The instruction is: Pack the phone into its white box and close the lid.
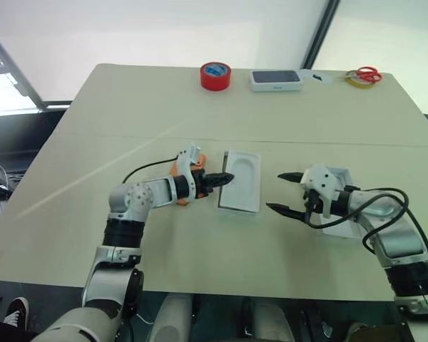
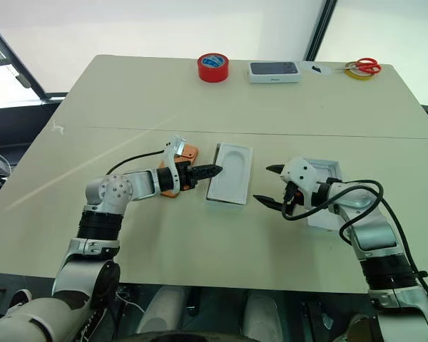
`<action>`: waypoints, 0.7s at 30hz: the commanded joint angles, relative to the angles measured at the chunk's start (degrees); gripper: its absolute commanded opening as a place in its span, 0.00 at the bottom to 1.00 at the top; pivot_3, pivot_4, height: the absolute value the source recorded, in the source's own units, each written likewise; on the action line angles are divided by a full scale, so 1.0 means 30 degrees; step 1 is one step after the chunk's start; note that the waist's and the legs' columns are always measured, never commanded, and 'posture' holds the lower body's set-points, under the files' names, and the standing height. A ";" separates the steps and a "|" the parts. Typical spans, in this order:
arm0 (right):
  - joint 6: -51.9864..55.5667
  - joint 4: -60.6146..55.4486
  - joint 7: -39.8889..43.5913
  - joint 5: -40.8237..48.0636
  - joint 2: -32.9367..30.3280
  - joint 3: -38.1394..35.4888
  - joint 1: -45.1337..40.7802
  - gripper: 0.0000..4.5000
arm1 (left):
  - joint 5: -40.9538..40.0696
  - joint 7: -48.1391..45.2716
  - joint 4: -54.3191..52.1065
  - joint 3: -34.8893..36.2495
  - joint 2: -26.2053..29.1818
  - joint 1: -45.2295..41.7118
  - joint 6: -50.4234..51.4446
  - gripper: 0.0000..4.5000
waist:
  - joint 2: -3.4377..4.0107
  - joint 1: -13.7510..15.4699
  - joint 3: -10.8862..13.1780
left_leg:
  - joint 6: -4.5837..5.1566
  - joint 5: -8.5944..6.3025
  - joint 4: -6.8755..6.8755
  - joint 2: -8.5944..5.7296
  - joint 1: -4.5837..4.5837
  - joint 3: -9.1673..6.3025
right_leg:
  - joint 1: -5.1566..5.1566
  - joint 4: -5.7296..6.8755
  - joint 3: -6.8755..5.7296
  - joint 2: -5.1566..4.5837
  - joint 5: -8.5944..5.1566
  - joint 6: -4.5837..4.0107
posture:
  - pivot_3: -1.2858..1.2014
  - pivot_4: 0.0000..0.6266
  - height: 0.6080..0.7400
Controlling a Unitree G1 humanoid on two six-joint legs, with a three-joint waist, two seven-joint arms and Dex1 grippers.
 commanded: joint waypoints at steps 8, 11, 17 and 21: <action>0.0012 0.0054 -0.0266 0.0938 0.0610 -0.0700 -0.1203 0.94 | -0.0520 -0.0507 -0.3830 0.1686 0.1672 0.0812 -0.0990 0.83 | 0.0003 -0.0049 0.0000 | 0.0000 -0.0001 -0.0004 0.0009 -0.0004 0.0002 | -0.0010 0.0000 0.0001 0.0002 0.0001 0.0001 | 0.52 0.24 1.00; -0.0389 -0.0055 -0.1148 0.0454 0.1300 -0.0333 -0.2188 0.71 | 0.1105 -0.2459 -0.5228 0.0525 0.3262 0.2230 -0.4049 0.84 | 0.0006 -0.0074 -0.0002 | -0.0004 -0.0001 -0.0003 0.0066 -0.0003 0.0012 | -0.0012 0.0000 0.0004 0.0006 0.0006 -0.0008 | 0.52 0.24 1.00; -0.1857 0.0831 -0.3943 -0.3055 0.3635 0.2245 -0.4328 0.02 | 0.4509 -0.7535 -0.5702 -0.0112 0.6213 0.5871 -1.3906 0.84 | 0.0014 -0.0445 -0.0005 | -0.0104 0.0006 -0.0066 0.0201 -0.0010 0.0067 | -0.0084 -0.0011 0.0032 0.0115 0.0048 -0.0092 | 0.52 0.24 1.00; -0.2294 0.2622 -0.4552 -0.5445 0.3675 0.4046 -0.5161 0.00 | 0.5047 -0.9535 -0.3790 0.0569 0.6999 0.7020 -1.7548 0.84 | 0.0017 -0.0457 -0.0009 | -0.0102 0.0004 -0.0064 0.0208 -0.0028 0.0069 | -0.0181 -0.0041 0.0037 0.0110 0.0056 -0.0128 | 0.52 0.24 1.00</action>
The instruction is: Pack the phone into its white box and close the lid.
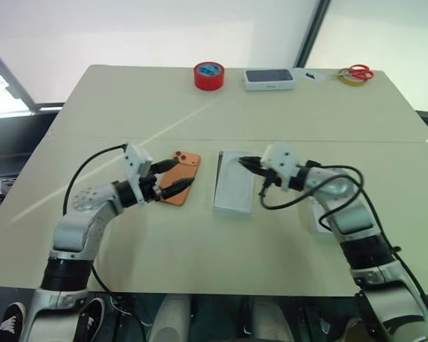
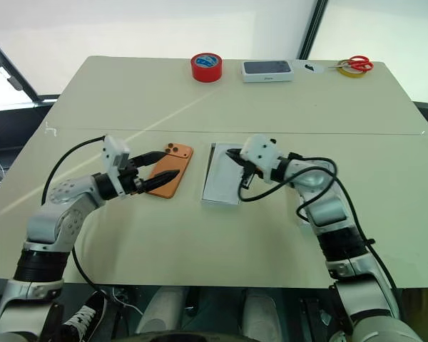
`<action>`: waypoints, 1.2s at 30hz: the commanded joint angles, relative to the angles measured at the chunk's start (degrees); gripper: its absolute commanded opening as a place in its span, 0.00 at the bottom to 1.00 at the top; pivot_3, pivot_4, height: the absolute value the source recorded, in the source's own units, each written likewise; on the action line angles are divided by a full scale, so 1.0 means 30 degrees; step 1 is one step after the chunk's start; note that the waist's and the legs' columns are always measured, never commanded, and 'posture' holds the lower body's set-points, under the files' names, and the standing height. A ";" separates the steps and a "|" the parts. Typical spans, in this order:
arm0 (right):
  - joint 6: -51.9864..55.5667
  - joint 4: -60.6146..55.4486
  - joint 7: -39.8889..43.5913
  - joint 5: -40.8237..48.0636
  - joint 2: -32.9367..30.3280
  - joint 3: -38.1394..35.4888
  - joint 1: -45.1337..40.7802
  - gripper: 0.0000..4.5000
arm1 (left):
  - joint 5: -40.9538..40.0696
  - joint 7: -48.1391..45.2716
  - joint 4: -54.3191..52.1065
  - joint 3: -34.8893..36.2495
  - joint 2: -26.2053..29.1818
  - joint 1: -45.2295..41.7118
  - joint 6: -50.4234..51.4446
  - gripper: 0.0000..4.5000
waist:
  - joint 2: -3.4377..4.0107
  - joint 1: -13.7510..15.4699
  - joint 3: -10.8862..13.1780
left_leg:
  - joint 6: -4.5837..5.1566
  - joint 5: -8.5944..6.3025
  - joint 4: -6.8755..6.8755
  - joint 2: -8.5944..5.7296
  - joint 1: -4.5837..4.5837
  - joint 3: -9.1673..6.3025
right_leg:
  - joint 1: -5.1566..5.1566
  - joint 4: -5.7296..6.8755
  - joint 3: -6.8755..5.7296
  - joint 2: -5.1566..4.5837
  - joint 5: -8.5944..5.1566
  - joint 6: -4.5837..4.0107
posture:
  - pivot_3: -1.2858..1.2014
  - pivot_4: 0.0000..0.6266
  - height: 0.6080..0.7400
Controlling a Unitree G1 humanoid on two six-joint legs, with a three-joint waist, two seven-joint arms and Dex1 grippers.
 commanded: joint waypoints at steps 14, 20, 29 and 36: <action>-0.1760 -0.0998 0.3526 -0.1928 -0.0285 0.3607 0.0032 0.00 | 0.0093 -0.0447 -0.0115 0.0956 -0.0247 0.1189 -0.2787 0.84 | -0.0001 -0.0080 0.0000 | 0.0037 0.0049 0.0066 0.0033 -0.0125 0.0014 | -0.0121 0.0233 0.0009 0.0027 0.0014 0.0015 | 0.52 0.24 1.00; -0.1606 -0.1402 0.4025 -0.1485 -0.0347 0.3256 0.0503 0.00 | 0.0231 -0.0102 0.0090 0.0980 -0.0339 0.0835 -0.3015 0.84 | -0.0002 -0.0095 0.0000 | 0.0036 0.0049 0.0068 0.0035 -0.0120 0.0011 | -0.0121 0.0238 0.0009 0.0028 0.0014 0.0015 | 0.52 0.24 1.00; -0.2267 0.0297 0.3463 -0.2648 -0.1225 0.3163 -0.0001 0.00 | 0.0391 -0.0095 0.0325 0.0749 -0.0416 0.0549 -0.3102 0.84 | -0.0002 -0.0065 -0.0001 | 0.0032 0.0051 0.0070 0.0034 -0.0122 0.0019 | -0.0121 0.0239 0.0009 0.0032 0.0014 0.0015 | 0.52 0.24 1.00; -0.2848 0.0786 0.3676 -0.2937 -0.2351 0.2793 0.0066 0.00 | 0.0415 -0.0069 0.0270 0.0636 -0.0526 0.0543 -0.3033 0.84 | -0.0006 -0.0033 -0.0003 | 0.0032 0.0051 0.0074 0.0032 -0.0118 0.0031 | -0.0109 0.0238 0.0009 0.0032 0.0014 0.0015 | 0.52 0.24 1.00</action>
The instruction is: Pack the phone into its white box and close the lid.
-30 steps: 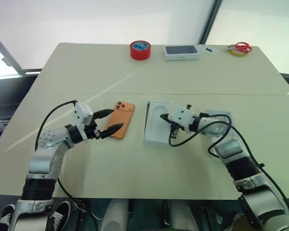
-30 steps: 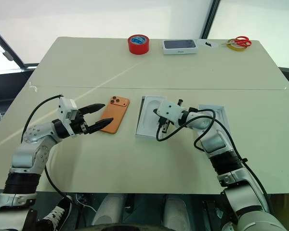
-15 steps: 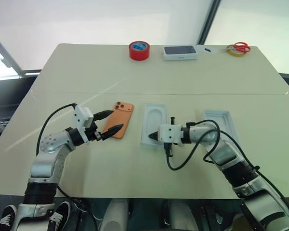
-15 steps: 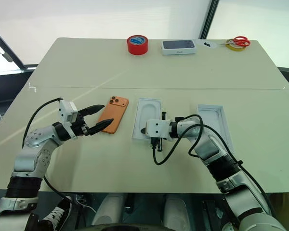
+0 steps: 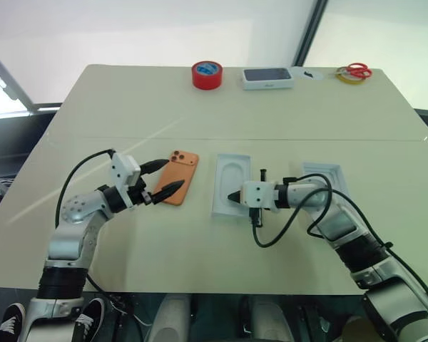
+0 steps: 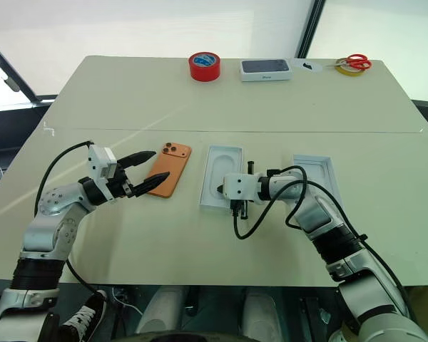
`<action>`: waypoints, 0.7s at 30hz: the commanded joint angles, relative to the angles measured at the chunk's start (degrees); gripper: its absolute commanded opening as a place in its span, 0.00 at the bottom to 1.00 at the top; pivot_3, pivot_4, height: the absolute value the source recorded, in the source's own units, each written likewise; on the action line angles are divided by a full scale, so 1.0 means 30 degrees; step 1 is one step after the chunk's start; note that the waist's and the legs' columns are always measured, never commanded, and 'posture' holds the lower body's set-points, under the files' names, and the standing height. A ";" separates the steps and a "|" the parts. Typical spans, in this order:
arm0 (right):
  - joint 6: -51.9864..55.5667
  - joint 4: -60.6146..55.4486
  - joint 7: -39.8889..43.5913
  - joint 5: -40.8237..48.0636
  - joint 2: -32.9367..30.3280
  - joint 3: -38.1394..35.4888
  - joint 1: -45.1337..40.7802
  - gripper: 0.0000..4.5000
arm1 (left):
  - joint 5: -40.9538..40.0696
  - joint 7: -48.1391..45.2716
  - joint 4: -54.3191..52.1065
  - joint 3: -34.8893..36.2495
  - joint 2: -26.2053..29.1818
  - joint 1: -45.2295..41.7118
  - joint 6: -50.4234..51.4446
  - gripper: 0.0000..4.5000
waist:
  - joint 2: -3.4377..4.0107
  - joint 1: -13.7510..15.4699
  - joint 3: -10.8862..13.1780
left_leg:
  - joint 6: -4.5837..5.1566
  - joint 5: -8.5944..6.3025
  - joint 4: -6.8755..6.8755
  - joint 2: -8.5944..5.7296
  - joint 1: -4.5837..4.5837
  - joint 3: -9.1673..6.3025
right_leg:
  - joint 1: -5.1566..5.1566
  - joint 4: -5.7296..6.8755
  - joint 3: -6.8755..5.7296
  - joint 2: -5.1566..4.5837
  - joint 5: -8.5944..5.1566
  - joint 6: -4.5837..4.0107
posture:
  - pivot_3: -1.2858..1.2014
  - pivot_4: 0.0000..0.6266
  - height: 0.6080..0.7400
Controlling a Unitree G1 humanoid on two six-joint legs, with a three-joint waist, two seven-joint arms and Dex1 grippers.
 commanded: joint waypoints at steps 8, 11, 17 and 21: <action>-0.0967 0.0114 0.0952 0.1070 -0.2088 -0.1536 0.0193 0.00 | -0.0744 0.0423 -0.0132 0.0526 0.0326 -0.0426 0.1581 0.84 | -0.0003 -0.0003 -0.0002 | 0.0000 0.0000 0.0012 -0.0007 0.0001 -0.0001 | 0.0020 -0.0002 -0.0002 0.0000 -0.0003 0.0004 | 0.52 0.24 1.00; 0.0949 -0.0696 0.0791 0.2611 -0.0767 -0.2116 -0.0316 0.00 | -0.1518 0.0952 0.0704 0.1168 0.0910 -0.1313 0.4136 0.84 | -0.0007 -0.0070 0.0000 | 0.0001 0.0002 0.0012 0.0005 0.0002 -0.0011 | 0.0011 0.0016 -0.0001 0.0008 -0.0003 0.0004 | 0.52 0.24 1.00; 0.3199 0.0800 -0.2231 0.1643 0.4014 -0.1349 -0.3566 0.00 | -0.1909 0.0097 0.5752 0.1299 0.3474 -0.4285 0.9507 0.84 | -0.0007 -0.0613 0.0003 | -0.0053 0.0038 0.0000 0.0005 0.0009 -0.0028 | -0.0046 0.0091 0.0004 0.0080 -0.0002 0.0002 | 0.52 0.24 1.00; 0.2983 0.3287 -0.3584 -0.0057 0.6448 0.0251 -0.5434 0.00 | -0.1700 -0.1545 0.8540 0.0653 0.4048 -0.5941 1.1197 0.84 | -0.0017 -0.0453 -0.0005 | -0.0073 0.0050 -0.0028 0.0006 0.0002 -0.0027 | -0.0048 0.0075 0.0007 0.0087 -0.0007 0.0001 | 0.52 0.24 1.00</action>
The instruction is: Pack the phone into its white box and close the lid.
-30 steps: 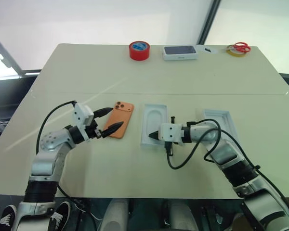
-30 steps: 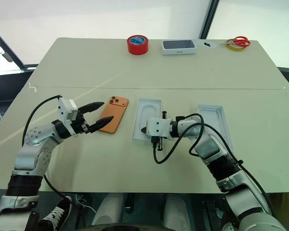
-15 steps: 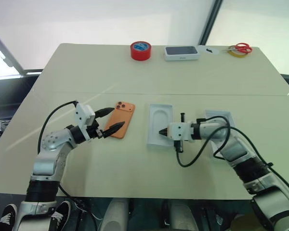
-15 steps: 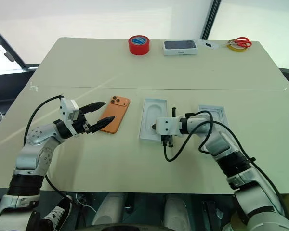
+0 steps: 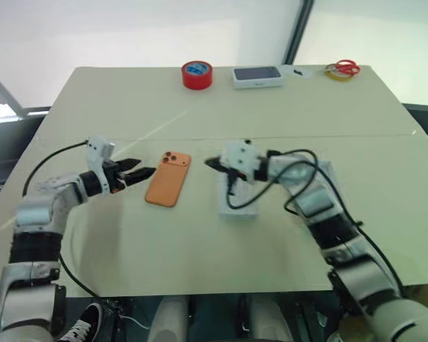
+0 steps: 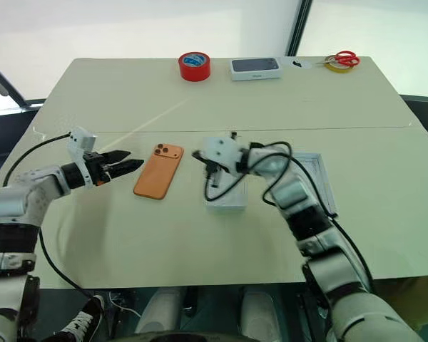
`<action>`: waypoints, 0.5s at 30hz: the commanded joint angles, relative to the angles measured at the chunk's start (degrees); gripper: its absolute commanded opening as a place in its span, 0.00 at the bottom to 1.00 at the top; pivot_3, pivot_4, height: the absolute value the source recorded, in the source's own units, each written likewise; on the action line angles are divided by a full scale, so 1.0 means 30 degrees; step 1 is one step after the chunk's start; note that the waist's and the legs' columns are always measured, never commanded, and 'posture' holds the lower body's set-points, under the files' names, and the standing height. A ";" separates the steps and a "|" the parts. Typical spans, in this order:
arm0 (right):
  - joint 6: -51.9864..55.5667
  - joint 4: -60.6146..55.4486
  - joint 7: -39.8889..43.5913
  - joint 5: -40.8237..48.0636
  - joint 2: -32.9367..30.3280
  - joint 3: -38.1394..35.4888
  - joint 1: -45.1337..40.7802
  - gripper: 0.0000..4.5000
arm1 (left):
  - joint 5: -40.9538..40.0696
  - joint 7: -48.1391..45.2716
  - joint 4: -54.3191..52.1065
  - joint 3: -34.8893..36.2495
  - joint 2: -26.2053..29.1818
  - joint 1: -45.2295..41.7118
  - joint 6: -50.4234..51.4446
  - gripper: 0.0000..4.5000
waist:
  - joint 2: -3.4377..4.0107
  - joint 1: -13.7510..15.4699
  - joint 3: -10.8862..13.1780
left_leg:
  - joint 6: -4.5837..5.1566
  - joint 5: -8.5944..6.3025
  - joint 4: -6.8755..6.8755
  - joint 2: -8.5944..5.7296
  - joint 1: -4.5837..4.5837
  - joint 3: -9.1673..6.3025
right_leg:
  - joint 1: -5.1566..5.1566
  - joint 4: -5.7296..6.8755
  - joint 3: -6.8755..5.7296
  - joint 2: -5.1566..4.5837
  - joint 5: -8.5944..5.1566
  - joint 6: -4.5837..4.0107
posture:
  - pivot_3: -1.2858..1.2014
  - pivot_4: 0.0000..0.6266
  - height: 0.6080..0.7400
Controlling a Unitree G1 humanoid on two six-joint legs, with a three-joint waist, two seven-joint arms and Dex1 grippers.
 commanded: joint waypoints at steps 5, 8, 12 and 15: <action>0.0662 0.3486 0.0647 -0.3276 0.1598 0.3722 -0.2091 0.00 | 0.0650 -0.3082 0.4879 -0.1396 0.0338 -0.2814 0.2293 0.84 | -0.0035 0.0115 -0.0013 | -0.0012 0.0010 0.0017 -0.0020 -0.0004 0.0015 | -0.0007 0.0014 -0.0009 0.0008 0.0002 -0.0004 | 0.52 0.24 1.00; 0.0858 0.3574 0.1560 -0.3836 0.1347 0.4427 -0.2283 0.00 | 0.1383 -0.3652 0.6343 -0.2012 0.0160 -0.3563 0.2174 0.84 | -0.0039 0.0045 -0.0018 | -0.0011 0.0009 0.0018 -0.0033 -0.0007 0.0018 | -0.0002 0.0012 -0.0004 0.0005 0.0002 -0.0004 | 0.52 0.24 1.00; 0.0512 0.3872 0.1513 -0.4364 0.1317 0.4485 -0.2573 0.00 | 0.2173 -0.4743 0.7493 -0.2748 -0.0235 -0.4318 0.1886 0.84 | -0.0042 -0.0039 -0.0022 | -0.0015 0.0012 0.0012 -0.0026 0.0000 0.0023 | -0.0004 0.0030 -0.0001 0.0017 0.0001 -0.0004 | 0.52 0.24 1.00; 0.0173 0.4266 0.1084 -0.4761 0.1458 0.4512 -0.2584 0.00 | 0.3358 -0.4709 0.8675 -0.3687 -0.0710 -0.4575 0.1739 0.84 | -0.0046 0.0035 -0.0030 | -0.0016 0.0013 0.0013 -0.0025 0.0004 0.0025 | 0.0002 0.0032 0.0001 0.0017 0.0001 -0.0004 | 0.52 0.24 1.00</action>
